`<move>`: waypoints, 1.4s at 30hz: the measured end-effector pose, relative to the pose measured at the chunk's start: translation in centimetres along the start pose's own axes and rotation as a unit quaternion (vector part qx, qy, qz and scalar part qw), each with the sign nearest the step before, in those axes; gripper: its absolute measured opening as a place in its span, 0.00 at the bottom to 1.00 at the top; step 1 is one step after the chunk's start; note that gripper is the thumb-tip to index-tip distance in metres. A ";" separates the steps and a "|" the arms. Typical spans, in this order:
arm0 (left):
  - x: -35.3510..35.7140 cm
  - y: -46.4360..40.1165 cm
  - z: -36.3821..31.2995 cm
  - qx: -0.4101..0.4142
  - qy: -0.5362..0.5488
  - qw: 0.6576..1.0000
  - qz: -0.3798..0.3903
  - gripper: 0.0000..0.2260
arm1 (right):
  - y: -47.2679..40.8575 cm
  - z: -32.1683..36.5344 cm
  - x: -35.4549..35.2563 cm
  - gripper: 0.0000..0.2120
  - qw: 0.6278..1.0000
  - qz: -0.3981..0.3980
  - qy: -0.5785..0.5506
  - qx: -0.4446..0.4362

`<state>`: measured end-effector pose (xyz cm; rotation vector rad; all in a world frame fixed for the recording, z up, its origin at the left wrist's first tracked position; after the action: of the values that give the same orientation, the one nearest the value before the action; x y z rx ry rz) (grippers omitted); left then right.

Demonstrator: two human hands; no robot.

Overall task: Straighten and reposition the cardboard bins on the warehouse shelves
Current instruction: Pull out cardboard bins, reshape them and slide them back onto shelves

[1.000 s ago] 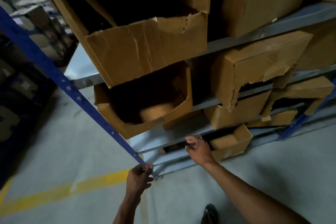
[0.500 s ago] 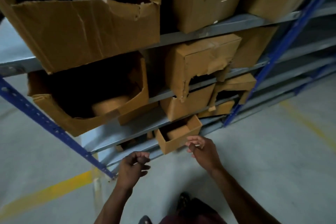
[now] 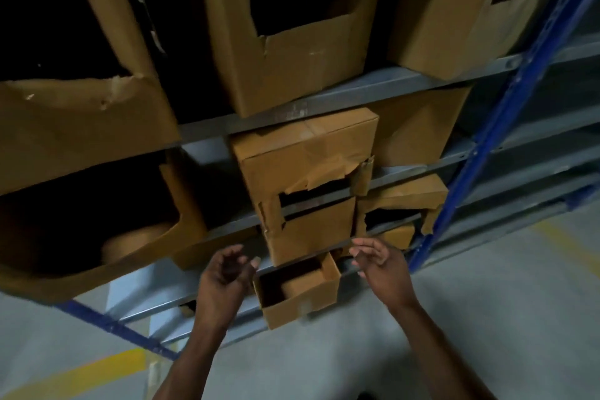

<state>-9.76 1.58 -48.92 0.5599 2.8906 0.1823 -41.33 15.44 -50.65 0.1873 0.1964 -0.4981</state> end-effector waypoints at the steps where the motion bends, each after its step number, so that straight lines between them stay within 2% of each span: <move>1: 1.0 -0.8 -1.2 0.011 -0.017 1.000 -0.017 0.23 | -1.5 0.3 -1.5 0.10 1.000 0.004 0.001 -0.008; 4: 3.3 -2.8 -4.5 0.013 -0.079 0.994 -0.070 0.40 | -5.7 2.6 -5.2 0.14 1.000 0.011 0.006 -0.024; 6: 4.1 -4.0 -5.5 -0.003 -0.098 0.989 -0.107 0.47 | -8.6 5.1 -6.9 0.20 0.999 0.004 0.015 -0.042; 8: 4.6 -5.2 -5.7 -0.016 -0.107 0.987 -0.122 0.50 | -11.4 7.0 -7.9 0.32 0.999 -0.005 0.023 -0.044; 11: 5.0 -6.9 -5.3 -0.043 -0.108 0.987 -0.113 0.47 | -15.0 7.4 -6.9 0.43 0.999 0.050 0.004 0.012; 12: 5.2 -7.5 -5.3 -0.048 -0.104 0.987 -0.109 0.44 | -16.0 7.3 -6.3 0.42 0.998 0.065 0.008 0.025; 13: 5.2 -8.1 -5.3 -0.058 -0.097 0.988 -0.108 0.40 | -16.9 7.4 -5.7 0.37 0.997 0.072 0.020 0.024; 16: 5.2 -9.3 -4.8 -0.090 -0.100 0.985 -0.107 0.27 | -18.3 7.7 -4.6 0.08 0.993 0.050 0.104 0.010; 17: 5.1 -9.3 -4.7 -0.098 -0.126 0.981 -0.112 0.23 | -18.3 7.7 -4.4 0.04 0.991 0.038 0.130 0.008; 19: 4.7 -8.6 -4.7 -0.099 -0.189 0.968 -0.133 0.15 | -17.5 7.9 -4.4 0.08 0.983 0.009 0.185 -0.006; 22: 4.1 -5.8 -4.1 -0.089 -0.222 0.960 -0.143 0.13 | -14.5 7.4 -4.7 0.12 0.975 -0.010 0.220 -0.018; 25: 2.8 -1.8 -2.4 -0.073 -0.249 0.954 -0.152 0.18 | -9.7 6.4 -4.9 0.09 0.972 -0.009 0.234 -0.031; 27: 2.5 1.8 -2.0 -0.062 -0.268 0.949 -0.153 0.14 | -5.9 5.8 -5.0 0.07 0.970 -0.009 0.241 -0.039; 31: 2.0 10.1 -1.8 -0.048 -0.277 0.943 -0.177 0.11 | 3.0 5.0 -5.3 0.16 0.965 -0.015 0.251 -0.074; 37: 0.4 22.8 -0.6 -0.010 -0.252 0.948 -0.193 0.18 | 17.7 4.8 -6.3 0.21 0.965 -0.044 0.231 -0.117; 40: -0.5 30.0 -1.6 0.041 -0.236 0.945 -0.224 0.23 | 25.0 5.2 -7.0 0.22 0.961 -0.055 0.213 -0.168; 42: -0.4 34.8 -3.0 0.082 -0.202 0.946 -0.240 0.18 | 29.8 6.0 -7.4 0.17 0.954 -0.058 0.203 -0.211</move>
<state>2.37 33.20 -40.47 -0.0940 2.5488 -0.2221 -32.33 43.14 -39.31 -0.1457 0.7122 -0.5200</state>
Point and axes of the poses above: each hand's wrist, its own y-axis away from the middle knuckle, its own x-axis out of the palm, z = x × y, the point moved 8 cm from there along -y, towards the middle knuckle, and after that the axes turned 11 degrees about z, right-handed, at the moved point
